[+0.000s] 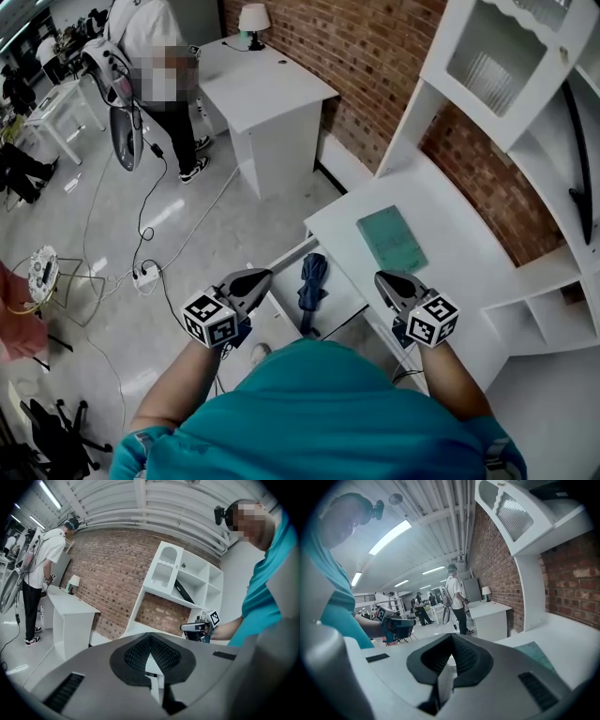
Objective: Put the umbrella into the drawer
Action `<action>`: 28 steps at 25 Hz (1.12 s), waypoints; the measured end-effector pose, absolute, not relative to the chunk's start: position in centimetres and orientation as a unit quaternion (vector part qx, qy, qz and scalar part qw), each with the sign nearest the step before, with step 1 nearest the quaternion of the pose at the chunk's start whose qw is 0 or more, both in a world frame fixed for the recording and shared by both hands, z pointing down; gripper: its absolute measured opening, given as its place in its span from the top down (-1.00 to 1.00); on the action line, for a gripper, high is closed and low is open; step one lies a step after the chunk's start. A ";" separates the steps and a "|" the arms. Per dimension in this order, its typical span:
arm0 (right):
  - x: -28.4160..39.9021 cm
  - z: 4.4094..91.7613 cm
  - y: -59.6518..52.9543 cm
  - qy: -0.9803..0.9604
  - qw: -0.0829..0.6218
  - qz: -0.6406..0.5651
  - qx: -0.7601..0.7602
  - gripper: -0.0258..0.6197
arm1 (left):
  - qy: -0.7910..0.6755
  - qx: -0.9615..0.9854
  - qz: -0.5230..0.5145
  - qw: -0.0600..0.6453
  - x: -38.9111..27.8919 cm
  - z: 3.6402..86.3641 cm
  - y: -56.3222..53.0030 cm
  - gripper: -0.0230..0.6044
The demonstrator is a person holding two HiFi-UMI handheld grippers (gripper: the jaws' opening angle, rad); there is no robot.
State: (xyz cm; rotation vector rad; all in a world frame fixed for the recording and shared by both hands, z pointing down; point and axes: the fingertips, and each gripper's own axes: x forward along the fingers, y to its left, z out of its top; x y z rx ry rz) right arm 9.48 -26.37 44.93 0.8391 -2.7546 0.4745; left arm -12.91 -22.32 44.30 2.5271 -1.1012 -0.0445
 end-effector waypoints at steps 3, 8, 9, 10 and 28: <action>9.6 45.0 -26.1 -0.938 0.110 0.163 0.287 0.85 | -0.390 0.900 -0.020 0.191 -12.6 44.2 -22.0 0.88; 9.4 45.2 -25.8 -0.939 0.111 0.161 0.284 0.85 | -0.391 0.900 -0.016 0.189 -12.6 44.4 -21.5 0.88; 9.4 45.2 -25.8 -0.939 0.111 0.161 0.284 0.85 | -0.394 0.900 -0.011 0.188 -12.6 44.6 -21.4 0.88; 9.4 45.3 -25.7 -0.939 0.112 0.161 0.283 0.85 | -0.396 0.899 -0.005 0.186 -12.7 44.7 -21.4 0.88; 9.1 45.0 -24.9 -0.945 0.132 0.136 0.265 0.86 | -0.397 0.899 -0.013 0.185 -12.4 44.6 -20.9 0.88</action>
